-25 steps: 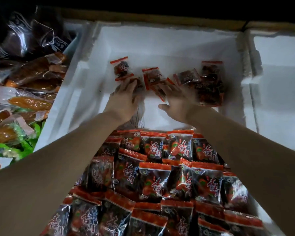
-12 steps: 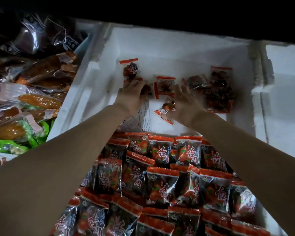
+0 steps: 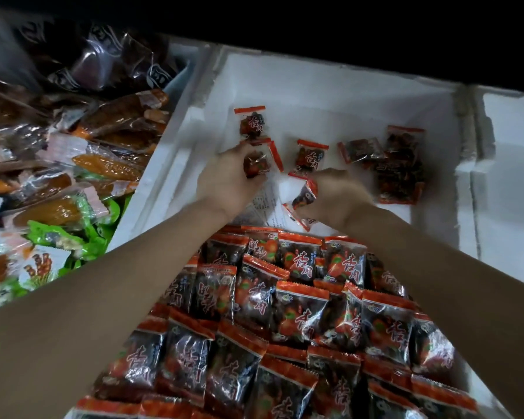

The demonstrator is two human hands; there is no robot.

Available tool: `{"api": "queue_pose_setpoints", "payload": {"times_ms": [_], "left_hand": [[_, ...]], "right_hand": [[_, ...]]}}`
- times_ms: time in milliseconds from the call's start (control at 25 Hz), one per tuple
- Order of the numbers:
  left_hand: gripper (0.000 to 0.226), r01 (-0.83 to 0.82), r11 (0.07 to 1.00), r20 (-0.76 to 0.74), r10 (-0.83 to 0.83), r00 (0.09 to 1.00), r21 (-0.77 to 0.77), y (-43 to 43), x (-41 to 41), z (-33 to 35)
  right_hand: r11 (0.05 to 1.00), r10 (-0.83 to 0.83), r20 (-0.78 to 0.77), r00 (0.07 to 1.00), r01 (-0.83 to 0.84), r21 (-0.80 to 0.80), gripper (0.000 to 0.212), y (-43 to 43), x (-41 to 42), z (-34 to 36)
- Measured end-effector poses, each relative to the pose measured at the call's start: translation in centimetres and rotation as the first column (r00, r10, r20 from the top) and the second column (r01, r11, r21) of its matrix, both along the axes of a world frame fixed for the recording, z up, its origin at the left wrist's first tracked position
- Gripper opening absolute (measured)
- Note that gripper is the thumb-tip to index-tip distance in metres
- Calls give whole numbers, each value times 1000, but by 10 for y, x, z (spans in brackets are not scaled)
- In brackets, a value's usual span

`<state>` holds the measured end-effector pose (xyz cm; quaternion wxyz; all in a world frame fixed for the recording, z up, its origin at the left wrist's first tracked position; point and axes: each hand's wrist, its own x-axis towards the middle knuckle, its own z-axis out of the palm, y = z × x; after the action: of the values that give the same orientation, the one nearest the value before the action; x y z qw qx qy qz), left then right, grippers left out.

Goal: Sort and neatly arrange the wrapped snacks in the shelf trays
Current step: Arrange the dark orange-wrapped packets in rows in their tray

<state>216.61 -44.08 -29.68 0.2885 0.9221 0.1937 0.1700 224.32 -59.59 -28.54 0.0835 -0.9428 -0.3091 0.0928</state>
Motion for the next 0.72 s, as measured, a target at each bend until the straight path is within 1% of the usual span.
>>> {"api": "queue_pose_setpoints", "payload": {"times_ms": [40,120,200,240,280,320,360,400,440,520,560,640,720], "left_hand": [[28,-20,999,46,21,999,-30,-1,-8,6],[22,-71,985,103,88,991,-160,-1,-24,14],[24,-81,921,110,132,985,-381,0,-41,16],[27,-70,877,104,135,985,-475,0,-50,17],[32,-58,838,104,135,985,-543,-1,-59,19],[35,-49,804,110,141,984,-593,-4,-70,22],[37,-39,768,119,149,982,-640,-8,-80,25],[37,-26,737,131,155,979,-675,-11,-91,30],[38,-10,713,137,149,979,-701,-14,-100,33],[40,36,664,139,103,985,-747,-19,-118,40],[44,51,644,133,80,988,-763,-19,-125,41],[53,39,643,109,69,992,-765,-19,-138,41],[56,8,648,82,85,993,-761,-19,-147,41]], "right_hand": [[1000,15,5,1000,-15,4,38,-1,-2,5],[995,22,37,999,-26,92,33,-4,-8,18],[964,0,74,997,-20,264,28,-3,-21,35],[932,-19,53,998,-2,363,26,-2,-29,43],[885,-30,-29,999,40,464,25,-1,-39,51],[825,-25,-181,983,122,552,25,1,-50,56],[757,5,-381,925,245,605,26,3,-63,60],[699,51,-560,827,371,611,26,4,-74,61],[663,88,-675,733,463,589,25,4,-84,61],[636,131,-775,619,547,544,27,3,-97,59],[648,145,-794,590,550,527,32,2,-102,58],[749,135,-786,604,457,480,42,1,-108,57],[840,145,-767,625,332,429,38,0,-113,56]]}}
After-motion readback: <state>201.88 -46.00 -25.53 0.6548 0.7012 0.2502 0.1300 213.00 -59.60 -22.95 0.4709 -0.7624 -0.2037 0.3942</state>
